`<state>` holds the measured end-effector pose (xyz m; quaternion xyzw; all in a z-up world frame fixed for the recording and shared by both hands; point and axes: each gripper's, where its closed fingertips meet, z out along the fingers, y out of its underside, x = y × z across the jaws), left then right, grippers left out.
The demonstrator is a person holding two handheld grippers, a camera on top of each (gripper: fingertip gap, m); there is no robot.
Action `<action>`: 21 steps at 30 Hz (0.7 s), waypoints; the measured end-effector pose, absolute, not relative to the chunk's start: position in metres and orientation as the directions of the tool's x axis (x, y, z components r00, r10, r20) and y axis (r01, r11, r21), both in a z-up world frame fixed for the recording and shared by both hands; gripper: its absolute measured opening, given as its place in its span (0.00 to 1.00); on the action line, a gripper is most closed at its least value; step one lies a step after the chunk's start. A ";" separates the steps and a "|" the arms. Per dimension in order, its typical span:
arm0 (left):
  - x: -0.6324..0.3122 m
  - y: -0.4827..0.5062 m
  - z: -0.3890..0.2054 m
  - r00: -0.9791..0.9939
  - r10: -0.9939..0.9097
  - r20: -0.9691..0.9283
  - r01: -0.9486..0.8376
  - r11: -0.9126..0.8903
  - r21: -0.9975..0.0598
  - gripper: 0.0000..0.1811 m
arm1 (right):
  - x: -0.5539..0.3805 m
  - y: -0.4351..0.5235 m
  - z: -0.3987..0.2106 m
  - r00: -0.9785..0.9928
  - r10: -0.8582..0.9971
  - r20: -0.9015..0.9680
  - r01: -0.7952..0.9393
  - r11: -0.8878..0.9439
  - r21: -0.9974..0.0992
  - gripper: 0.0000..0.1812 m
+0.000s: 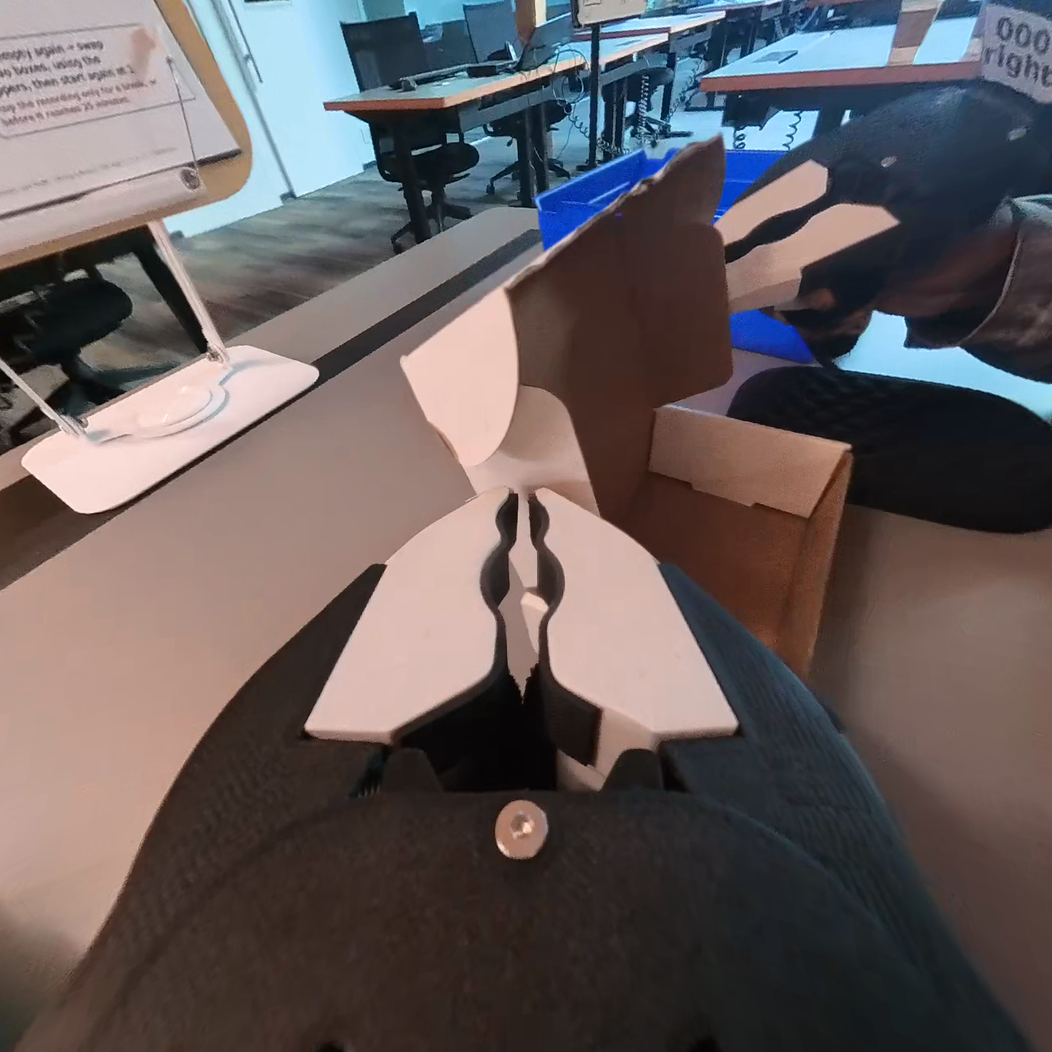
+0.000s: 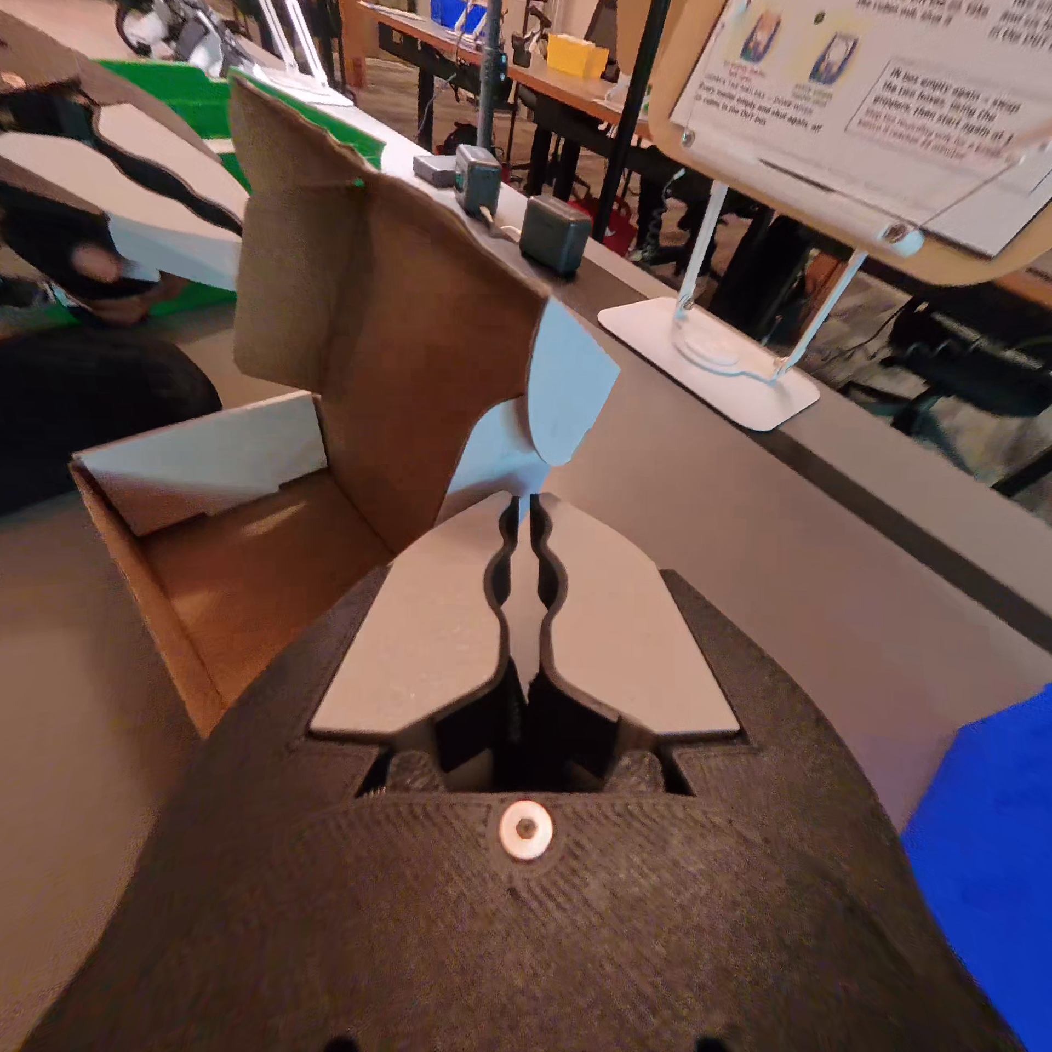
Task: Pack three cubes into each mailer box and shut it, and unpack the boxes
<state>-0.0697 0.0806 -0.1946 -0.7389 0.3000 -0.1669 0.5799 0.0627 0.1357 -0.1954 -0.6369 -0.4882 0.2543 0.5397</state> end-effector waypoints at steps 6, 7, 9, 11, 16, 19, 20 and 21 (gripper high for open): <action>-0.062 0.058 -0.203 0.747 -0.646 -0.155 -0.298 -0.117 -0.947 0.02 | 0.069 0.117 -0.205 0.390 0.876 0.283 0.401 0.115 -0.909 0.02; -0.060 0.055 -0.206 0.743 -0.649 -0.164 -0.309 -0.115 -0.944 0.02 | 0.070 0.114 -0.207 0.389 0.873 0.293 0.410 0.121 -0.904 0.02; -0.057 0.049 -0.213 0.731 -0.655 -0.191 -0.342 -0.110 -0.933 0.02 | 0.072 0.109 -0.213 0.386 0.866 0.316 0.436 0.131 -0.890 0.02; -0.055 0.043 -0.222 0.713 -0.666 -0.220 -0.391 -0.117 -0.913 0.03 | 0.074 0.105 -0.222 0.375 0.862 0.341 0.470 0.141 -0.871 0.02; -0.059 0.027 -0.235 0.665 -0.692 -0.281 -0.479 -0.107 -0.871 0.08 | 0.084 0.096 -0.244 0.293 0.851 0.436 0.562 0.216 -0.799 0.10; -0.065 0.014 -0.225 0.621 -0.670 -0.407 -0.529 0.024 -0.848 0.23 | 0.095 0.085 -0.237 0.201 0.795 0.573 0.553 0.391 -0.736 0.25; -0.065 0.010 -0.220 0.607 -0.645 -0.465 -0.544 0.090 -0.834 0.28 | 0.098 0.080 -0.235 0.169 0.762 0.625 0.546 0.455 -0.703 0.29; -0.064 0.008 -0.214 0.593 -0.618 -0.517 -0.555 0.152 -0.818 0.30 | 0.100 0.076 -0.230 0.152 0.722 0.675 0.533 0.515 -0.671 0.32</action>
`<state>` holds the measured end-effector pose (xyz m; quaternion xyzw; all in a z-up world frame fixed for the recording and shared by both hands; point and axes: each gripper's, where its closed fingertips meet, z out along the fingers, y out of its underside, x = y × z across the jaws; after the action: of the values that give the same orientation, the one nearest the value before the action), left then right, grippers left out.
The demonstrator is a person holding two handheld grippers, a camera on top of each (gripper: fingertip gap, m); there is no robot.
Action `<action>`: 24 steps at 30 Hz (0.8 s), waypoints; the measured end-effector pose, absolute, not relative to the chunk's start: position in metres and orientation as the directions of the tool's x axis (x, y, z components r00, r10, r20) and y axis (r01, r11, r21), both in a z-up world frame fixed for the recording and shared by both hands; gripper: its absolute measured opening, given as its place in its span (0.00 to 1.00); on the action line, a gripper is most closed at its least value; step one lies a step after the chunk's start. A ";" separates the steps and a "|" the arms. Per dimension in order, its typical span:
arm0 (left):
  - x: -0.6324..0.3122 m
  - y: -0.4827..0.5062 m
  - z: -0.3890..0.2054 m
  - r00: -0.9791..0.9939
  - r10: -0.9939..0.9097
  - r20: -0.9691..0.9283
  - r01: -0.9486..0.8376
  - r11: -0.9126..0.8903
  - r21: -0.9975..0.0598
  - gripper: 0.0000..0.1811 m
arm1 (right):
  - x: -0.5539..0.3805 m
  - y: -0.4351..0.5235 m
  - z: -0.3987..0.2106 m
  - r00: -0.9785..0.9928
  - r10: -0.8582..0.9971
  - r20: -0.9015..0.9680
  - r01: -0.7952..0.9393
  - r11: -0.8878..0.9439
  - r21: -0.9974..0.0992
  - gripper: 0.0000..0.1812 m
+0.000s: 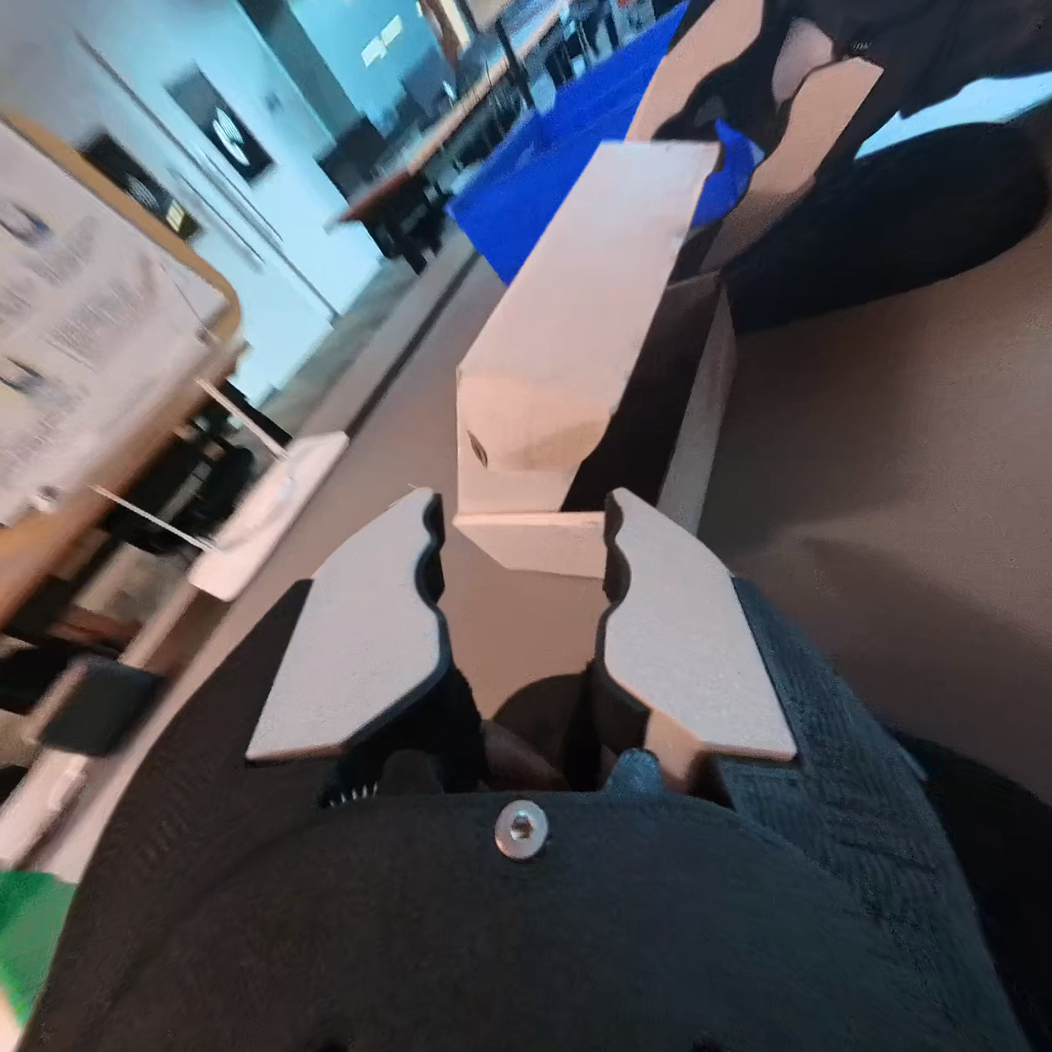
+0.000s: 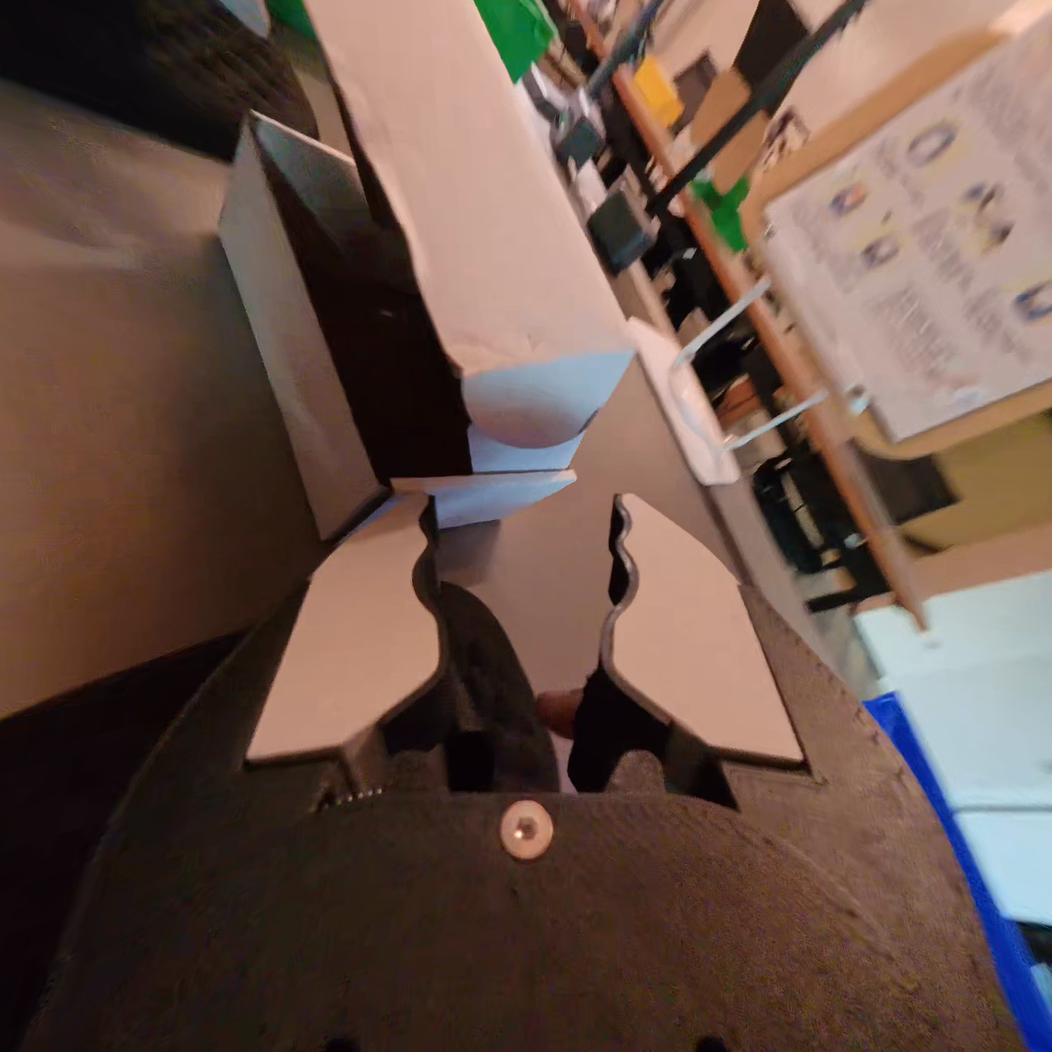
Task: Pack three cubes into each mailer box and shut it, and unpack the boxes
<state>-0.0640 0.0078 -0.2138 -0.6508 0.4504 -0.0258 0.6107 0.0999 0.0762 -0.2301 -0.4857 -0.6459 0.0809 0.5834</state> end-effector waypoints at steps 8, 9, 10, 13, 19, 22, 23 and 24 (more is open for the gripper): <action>-0.040 0.010 -0.196 0.473 -0.530 -0.704 -0.598 0.395 -0.698 0.29 | 0.088 0.050 -0.193 0.130 0.611 0.781 0.339 0.712 -0.615 0.28; -0.039 0.012 -0.196 0.464 -0.527 -0.712 -0.604 0.399 -0.689 0.26 | 0.084 0.047 -0.193 0.110 0.596 0.795 0.333 0.732 -0.595 0.25; -0.040 0.015 -0.194 0.462 -0.517 -0.721 -0.610 0.404 -0.681 0.22 | 0.082 0.046 -0.192 0.103 0.583 0.806 0.326 0.746 -0.581 0.19; -0.044 0.020 -0.191 0.477 -0.542 -0.692 -0.604 0.369 -0.706 0.13 | 0.077 0.047 -0.185 0.113 0.582 0.805 0.305 0.751 -0.586 0.09; -0.044 0.006 -0.214 0.437 -0.734 -0.520 -0.588 0.204 -0.783 0.09 | 0.077 0.042 -0.205 -0.007 0.780 0.625 0.360 0.585 -0.727 0.06; -0.042 0.002 -0.224 0.443 -0.809 -0.387 -0.557 0.091 -0.826 0.06 | 0.078 0.041 -0.216 -0.032 0.890 0.454 0.408 0.427 -0.807 0.05; -0.042 0.002 -0.225 0.454 -0.819 -0.351 -0.543 0.058 -0.838 0.06 | 0.078 0.042 -0.218 -0.028 0.914 0.405 0.417 0.379 -0.826 0.04; -0.042 0.003 -0.226 0.465 -0.827 -0.315 -0.531 0.024 -0.847 0.05 | 0.078 0.043 -0.220 -0.027 0.935 0.353 0.431 0.330 -0.840 0.04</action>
<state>-0.0419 0.0032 -0.2260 -0.6836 0.4968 -0.1439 0.5150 0.0779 0.0430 -0.2204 -0.5136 -0.6649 0.2672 0.4719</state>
